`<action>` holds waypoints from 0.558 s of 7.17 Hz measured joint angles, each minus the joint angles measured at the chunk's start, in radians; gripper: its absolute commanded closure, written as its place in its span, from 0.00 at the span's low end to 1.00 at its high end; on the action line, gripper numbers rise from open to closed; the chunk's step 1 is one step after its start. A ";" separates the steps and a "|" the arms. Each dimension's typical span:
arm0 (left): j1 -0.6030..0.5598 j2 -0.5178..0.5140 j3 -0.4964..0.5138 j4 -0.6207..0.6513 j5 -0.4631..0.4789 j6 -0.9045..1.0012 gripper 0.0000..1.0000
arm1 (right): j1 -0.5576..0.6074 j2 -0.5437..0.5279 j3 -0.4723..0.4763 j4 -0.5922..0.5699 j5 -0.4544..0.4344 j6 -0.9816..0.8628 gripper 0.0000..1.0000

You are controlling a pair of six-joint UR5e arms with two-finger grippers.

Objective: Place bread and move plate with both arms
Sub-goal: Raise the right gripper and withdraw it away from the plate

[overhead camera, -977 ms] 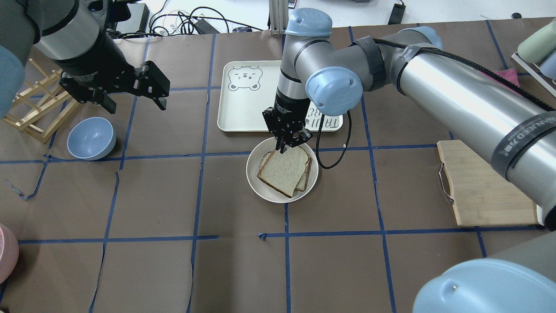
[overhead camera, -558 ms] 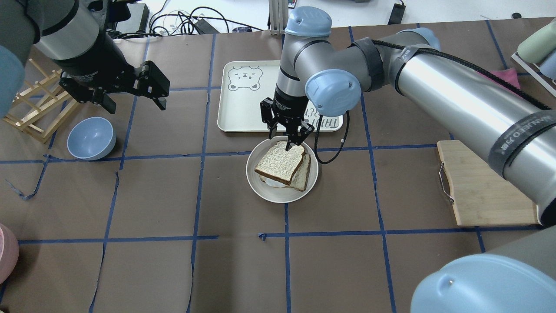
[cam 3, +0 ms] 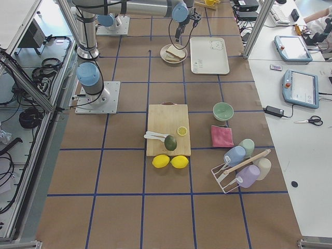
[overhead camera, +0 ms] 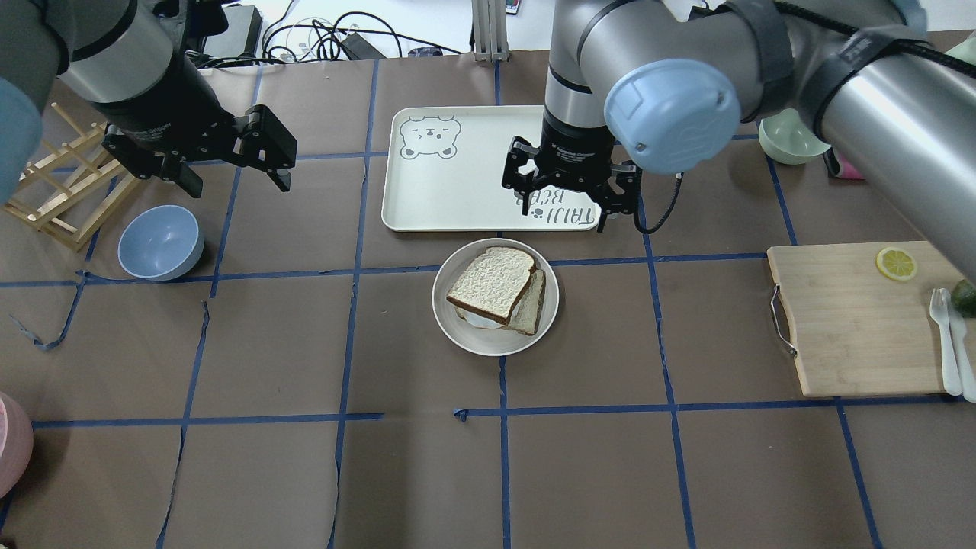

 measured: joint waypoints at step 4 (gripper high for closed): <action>0.001 -0.039 0.005 0.014 0.001 -0.009 0.00 | -0.170 -0.116 -0.007 0.124 -0.051 -0.385 0.00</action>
